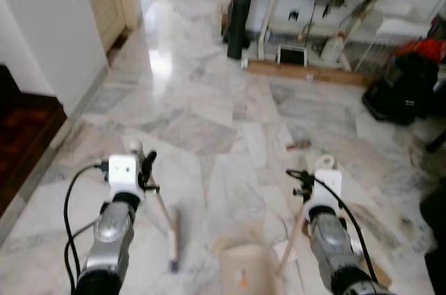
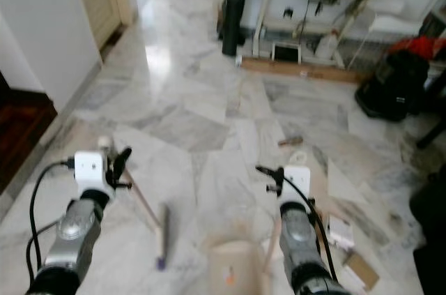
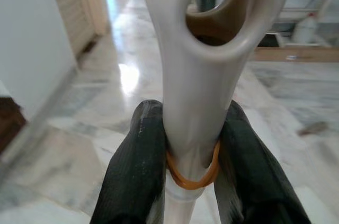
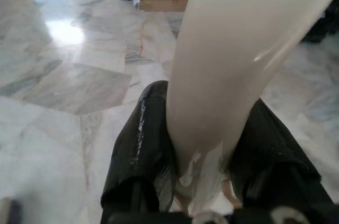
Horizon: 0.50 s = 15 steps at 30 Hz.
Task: Sweep floor
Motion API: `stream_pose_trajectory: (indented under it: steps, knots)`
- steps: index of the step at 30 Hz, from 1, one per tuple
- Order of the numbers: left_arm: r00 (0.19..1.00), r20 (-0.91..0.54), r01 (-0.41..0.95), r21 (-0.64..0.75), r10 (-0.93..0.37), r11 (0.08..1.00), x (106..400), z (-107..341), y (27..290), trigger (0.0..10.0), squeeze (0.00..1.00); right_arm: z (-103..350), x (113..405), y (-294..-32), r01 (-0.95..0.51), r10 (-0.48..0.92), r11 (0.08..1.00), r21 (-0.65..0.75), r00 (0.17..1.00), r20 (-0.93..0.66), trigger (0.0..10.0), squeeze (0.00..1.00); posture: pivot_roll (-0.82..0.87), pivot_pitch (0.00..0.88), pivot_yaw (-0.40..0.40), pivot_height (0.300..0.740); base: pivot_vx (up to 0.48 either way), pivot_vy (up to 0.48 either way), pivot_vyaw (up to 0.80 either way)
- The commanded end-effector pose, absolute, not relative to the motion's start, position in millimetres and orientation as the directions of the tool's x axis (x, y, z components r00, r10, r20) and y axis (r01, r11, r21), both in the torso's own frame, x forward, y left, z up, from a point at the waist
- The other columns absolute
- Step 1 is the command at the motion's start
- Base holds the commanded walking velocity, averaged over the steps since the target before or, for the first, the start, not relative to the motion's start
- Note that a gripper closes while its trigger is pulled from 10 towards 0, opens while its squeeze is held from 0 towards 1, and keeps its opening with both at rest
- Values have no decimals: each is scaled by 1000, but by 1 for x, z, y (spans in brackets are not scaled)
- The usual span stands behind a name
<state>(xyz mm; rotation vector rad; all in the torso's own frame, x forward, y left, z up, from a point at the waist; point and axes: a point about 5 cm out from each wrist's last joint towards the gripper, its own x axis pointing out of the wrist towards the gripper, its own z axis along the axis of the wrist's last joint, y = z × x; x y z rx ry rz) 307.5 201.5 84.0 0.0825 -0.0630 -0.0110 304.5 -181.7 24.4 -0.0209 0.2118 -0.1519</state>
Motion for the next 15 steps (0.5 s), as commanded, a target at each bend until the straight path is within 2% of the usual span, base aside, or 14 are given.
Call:
stream_pose_trajectory:
  steps: [1, 15]
  knots:
    - [993, 107, 40, 62, -46, 997, 312, 93, 189, 10000, 0, 26, 304, -194, 176, -184, 983, -57, 962, -199, 10000, 0, 103, 28, -30, 740, 0, 0, 0]
    - [992, 110, 47, 66, -54, 997, 314, 94, 186, 10000, 0, 26, 304, -191, 166, -173, 985, -53, 965, -197, 10000, 0, 98, 19, -29, 740, 0, 0, 0]
